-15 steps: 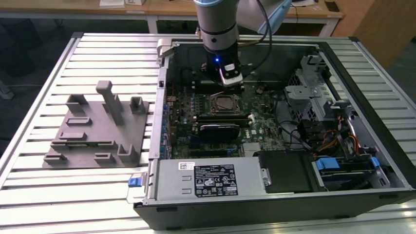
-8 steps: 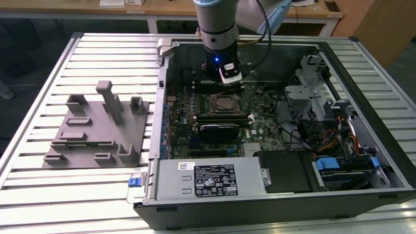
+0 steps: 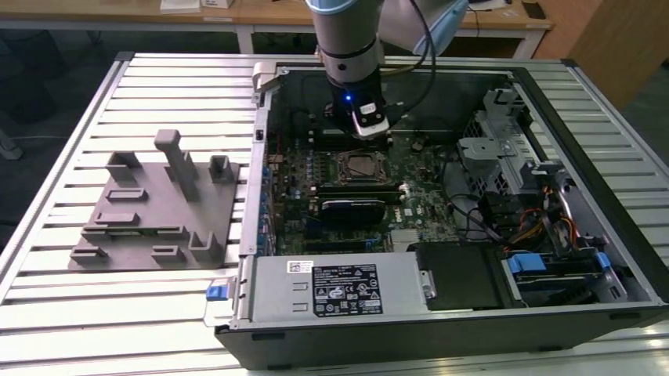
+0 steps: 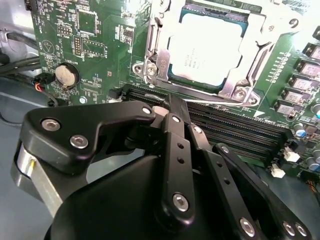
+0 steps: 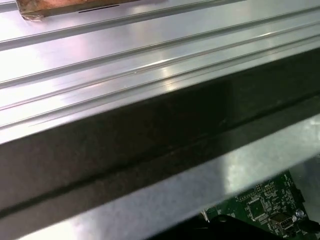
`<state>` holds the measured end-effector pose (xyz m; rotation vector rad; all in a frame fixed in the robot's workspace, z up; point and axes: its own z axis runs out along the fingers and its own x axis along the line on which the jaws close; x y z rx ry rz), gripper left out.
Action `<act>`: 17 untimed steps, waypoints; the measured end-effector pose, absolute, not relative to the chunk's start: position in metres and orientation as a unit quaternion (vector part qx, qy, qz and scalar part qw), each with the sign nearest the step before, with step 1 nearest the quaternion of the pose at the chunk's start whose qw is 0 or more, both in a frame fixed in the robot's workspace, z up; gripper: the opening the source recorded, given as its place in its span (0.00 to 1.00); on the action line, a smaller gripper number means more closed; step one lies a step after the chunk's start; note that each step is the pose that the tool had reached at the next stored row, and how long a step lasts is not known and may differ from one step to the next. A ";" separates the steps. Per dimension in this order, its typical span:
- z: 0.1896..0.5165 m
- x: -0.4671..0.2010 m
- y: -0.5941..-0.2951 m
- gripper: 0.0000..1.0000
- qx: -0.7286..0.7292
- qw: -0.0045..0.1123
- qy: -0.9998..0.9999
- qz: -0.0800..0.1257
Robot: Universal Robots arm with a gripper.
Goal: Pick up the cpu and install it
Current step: 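Install the first cpu locking lever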
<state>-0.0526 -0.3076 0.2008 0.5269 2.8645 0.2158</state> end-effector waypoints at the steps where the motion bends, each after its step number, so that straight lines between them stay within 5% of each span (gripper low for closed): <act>1: 0.200 -0.053 -0.307 0.11 0.180 0.111 0.975 0.073; 17: 0.195 -0.055 -0.301 0.11 0.211 0.117 0.968 0.070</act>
